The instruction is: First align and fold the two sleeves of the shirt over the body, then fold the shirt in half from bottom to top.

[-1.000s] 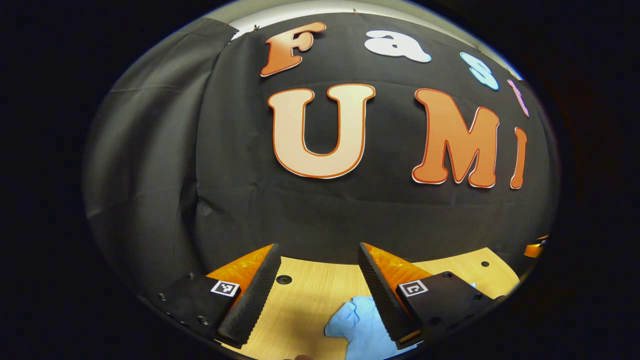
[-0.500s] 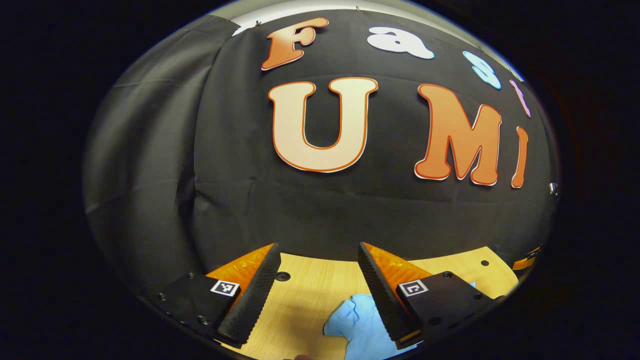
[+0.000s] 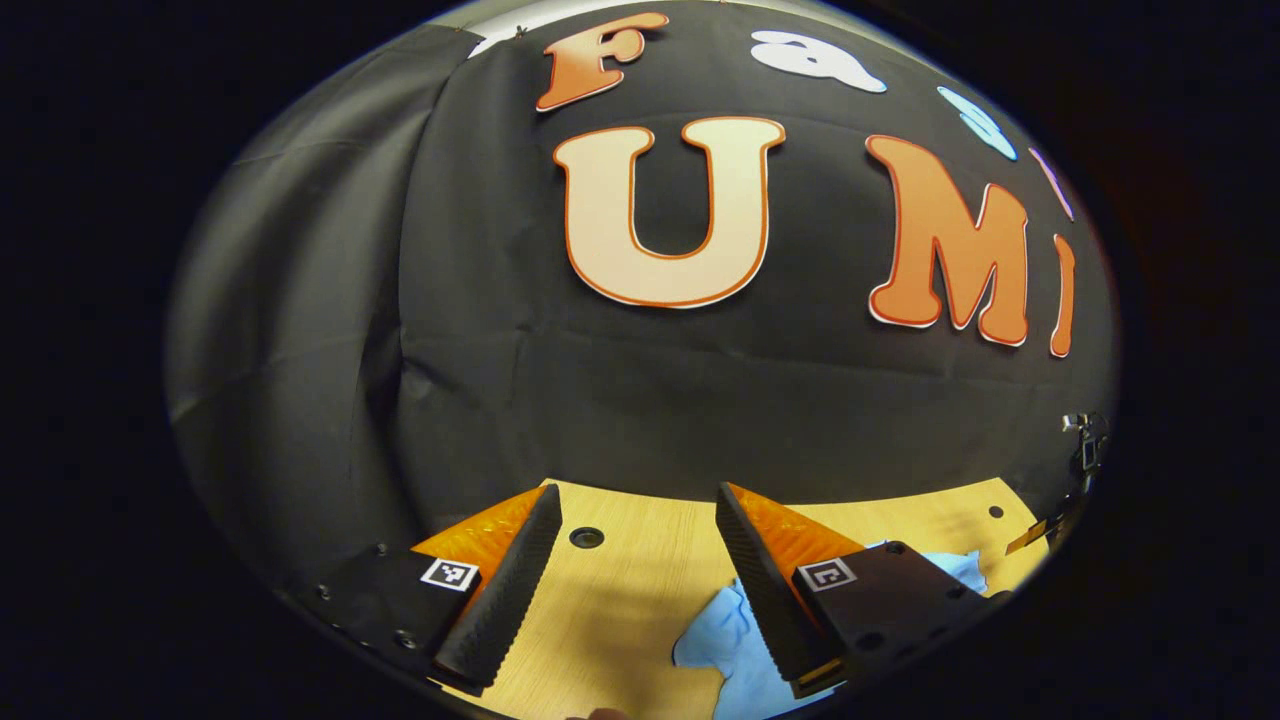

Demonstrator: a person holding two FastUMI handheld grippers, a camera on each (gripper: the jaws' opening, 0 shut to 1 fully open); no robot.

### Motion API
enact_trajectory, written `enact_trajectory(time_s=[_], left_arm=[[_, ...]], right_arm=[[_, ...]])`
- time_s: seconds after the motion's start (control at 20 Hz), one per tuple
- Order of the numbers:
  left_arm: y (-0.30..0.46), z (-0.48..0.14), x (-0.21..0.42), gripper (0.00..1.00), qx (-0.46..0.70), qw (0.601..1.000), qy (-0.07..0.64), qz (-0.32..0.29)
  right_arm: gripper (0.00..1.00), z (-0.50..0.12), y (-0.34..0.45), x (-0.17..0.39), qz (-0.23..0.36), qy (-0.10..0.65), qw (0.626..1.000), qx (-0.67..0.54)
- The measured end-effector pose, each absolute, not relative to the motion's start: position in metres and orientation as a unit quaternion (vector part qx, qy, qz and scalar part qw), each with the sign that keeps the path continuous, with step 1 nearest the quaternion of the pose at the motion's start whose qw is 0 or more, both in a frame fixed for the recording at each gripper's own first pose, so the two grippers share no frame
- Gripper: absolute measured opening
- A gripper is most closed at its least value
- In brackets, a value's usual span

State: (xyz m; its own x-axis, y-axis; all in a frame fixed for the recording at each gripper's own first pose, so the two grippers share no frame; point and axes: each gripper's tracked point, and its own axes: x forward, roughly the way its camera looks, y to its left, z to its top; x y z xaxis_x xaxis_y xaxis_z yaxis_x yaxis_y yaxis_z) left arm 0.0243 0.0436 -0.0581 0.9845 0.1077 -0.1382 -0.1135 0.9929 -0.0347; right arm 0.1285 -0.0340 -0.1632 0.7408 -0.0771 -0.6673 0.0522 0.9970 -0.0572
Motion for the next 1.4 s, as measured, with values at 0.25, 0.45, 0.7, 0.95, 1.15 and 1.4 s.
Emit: enact_trajectory(time_s=[0.25,0.45,0.7,0.95,1.15,1.4], left_arm=[[0.053,-0.078,0.039,1.0,-0.022,0.993,0.092,0.067],[0.054,-0.089,0.044,1.0,-0.027,0.991,0.107,0.071],[0.059,-0.096,0.05,1.0,-0.023,0.99,0.119,0.079],[0.052,-0.105,0.053,1.0,-0.033,0.988,0.131,0.072],[0.052,-0.103,0.05,0.99,-0.032,0.988,0.13,0.07],[0.053,-0.1,0.048,1.0,-0.028,0.989,0.125,0.07]], right_arm=[[0.99,-0.198,-0.035,0.149,-0.034,0.412,0.91,-0.031],[0.98,-0.221,-0.038,0.159,-0.042,0.437,0.898,-0.034],[0.97,-0.227,-0.033,0.161,-0.037,0.444,0.894,-0.037],[0.85,-0.232,-0.026,0.161,-0.02,0.46,0.887,-0.009],[0.55,-0.232,-0.013,0.161,-0.011,0.447,0.894,-0.019],[0.03,-0.227,0.001,0.16,-0.022,0.438,0.899,-0.014]])
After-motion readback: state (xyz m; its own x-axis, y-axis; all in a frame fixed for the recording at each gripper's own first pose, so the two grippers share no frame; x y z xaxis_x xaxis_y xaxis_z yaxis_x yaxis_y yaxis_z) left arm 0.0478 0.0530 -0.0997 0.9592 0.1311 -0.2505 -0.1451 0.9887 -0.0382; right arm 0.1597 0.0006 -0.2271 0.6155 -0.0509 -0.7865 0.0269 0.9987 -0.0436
